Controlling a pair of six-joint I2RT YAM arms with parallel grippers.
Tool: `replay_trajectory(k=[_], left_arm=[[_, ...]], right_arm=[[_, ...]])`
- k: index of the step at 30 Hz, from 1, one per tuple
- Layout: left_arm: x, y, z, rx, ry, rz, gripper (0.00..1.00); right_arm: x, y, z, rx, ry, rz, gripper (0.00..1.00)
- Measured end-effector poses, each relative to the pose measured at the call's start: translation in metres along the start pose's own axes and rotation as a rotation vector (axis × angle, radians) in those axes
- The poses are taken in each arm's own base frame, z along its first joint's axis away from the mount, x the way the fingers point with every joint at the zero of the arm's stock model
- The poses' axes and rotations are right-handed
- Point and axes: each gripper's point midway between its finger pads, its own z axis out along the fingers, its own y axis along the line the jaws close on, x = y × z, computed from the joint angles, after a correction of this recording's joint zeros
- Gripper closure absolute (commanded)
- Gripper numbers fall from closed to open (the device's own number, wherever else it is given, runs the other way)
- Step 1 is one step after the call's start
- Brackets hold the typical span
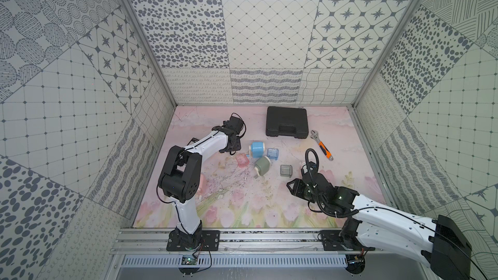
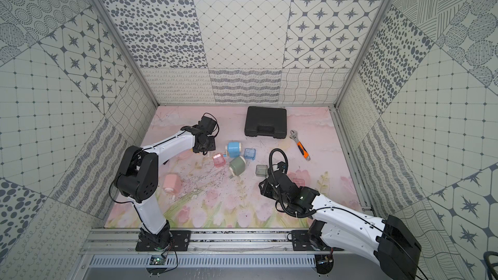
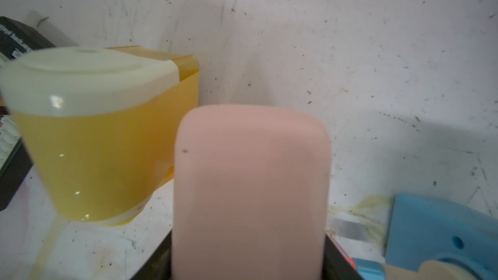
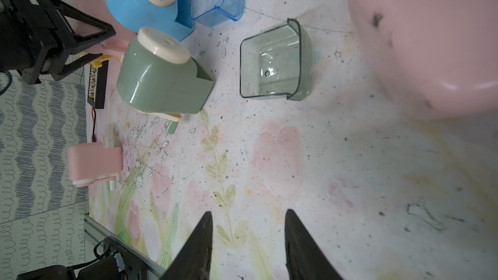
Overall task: Put the tray back into the pencil sharpener
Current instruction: Place the pencil sharpener at the center of the board.
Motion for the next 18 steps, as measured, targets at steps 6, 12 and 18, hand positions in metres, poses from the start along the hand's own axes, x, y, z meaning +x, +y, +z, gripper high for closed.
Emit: replay_trajectory(k=[6, 12, 18], left_arm=[[-0.003, -0.008, 0.012, 0.016, 0.015, 0.004, 1.0], [-0.007, -0.01, 0.015, 0.015, 0.013, 0.015, 0.69], [-0.007, -0.011, 0.015, 0.015, 0.012, 0.03, 0.31]], right_arm=[[0.001, -0.001, 0.0, 0.004, 0.002, -0.001, 0.55], [0.001, -0.002, 0.0, 0.006, 0.003, -0.001, 0.55], [0.001, -0.003, 0.0, 0.009, 0.005, -0.003, 0.54]])
